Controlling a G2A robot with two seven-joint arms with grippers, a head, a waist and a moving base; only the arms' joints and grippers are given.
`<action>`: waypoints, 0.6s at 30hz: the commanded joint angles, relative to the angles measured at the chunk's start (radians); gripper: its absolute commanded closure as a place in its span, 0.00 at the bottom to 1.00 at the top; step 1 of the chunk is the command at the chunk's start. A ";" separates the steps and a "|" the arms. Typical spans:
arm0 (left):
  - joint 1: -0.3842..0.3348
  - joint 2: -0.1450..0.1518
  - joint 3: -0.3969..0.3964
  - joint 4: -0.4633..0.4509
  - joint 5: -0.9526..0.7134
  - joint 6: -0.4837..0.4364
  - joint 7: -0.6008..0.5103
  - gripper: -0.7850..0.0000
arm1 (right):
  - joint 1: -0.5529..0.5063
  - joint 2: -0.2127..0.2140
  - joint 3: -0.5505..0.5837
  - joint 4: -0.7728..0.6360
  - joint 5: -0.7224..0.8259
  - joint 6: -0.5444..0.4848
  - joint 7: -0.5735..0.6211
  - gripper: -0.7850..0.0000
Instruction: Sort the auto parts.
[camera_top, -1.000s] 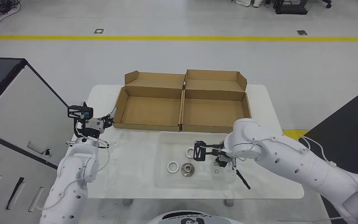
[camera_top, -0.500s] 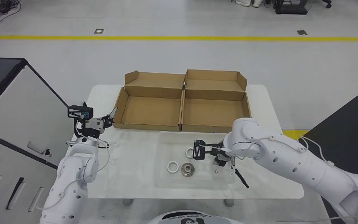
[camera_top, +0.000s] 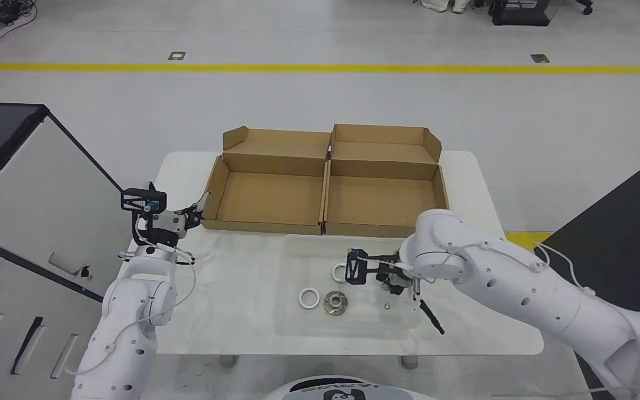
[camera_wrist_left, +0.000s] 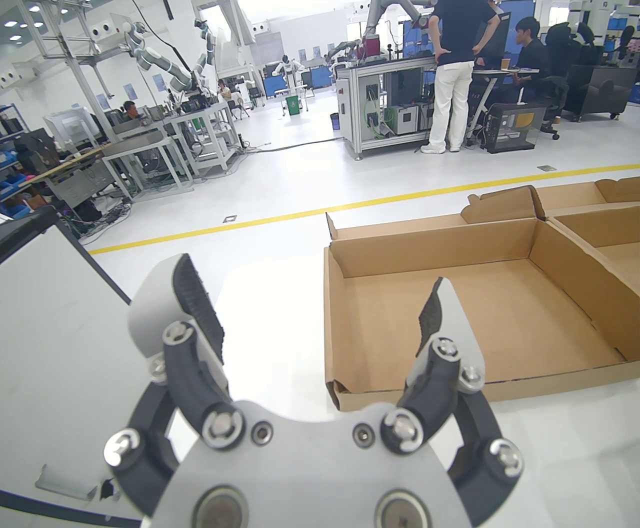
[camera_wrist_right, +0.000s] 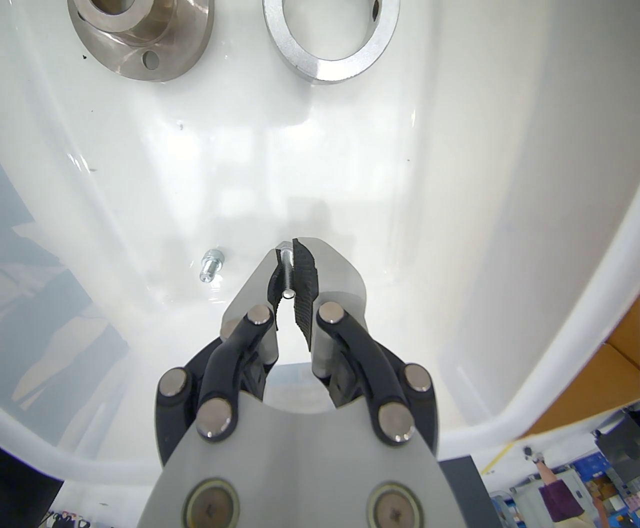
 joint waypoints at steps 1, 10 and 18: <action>0.000 0.000 0.000 0.000 0.000 0.000 0.000 0.00 | -0.002 0.001 0.005 -0.005 0.003 0.000 -0.001 1.00; 0.000 0.000 0.000 0.000 0.000 0.000 0.000 0.00 | -0.021 0.015 0.042 -0.046 0.022 -0.012 -0.009 1.00; 0.000 0.000 0.000 0.000 0.000 0.000 0.000 0.00 | -0.031 0.021 0.052 -0.065 0.005 -0.009 -0.003 1.00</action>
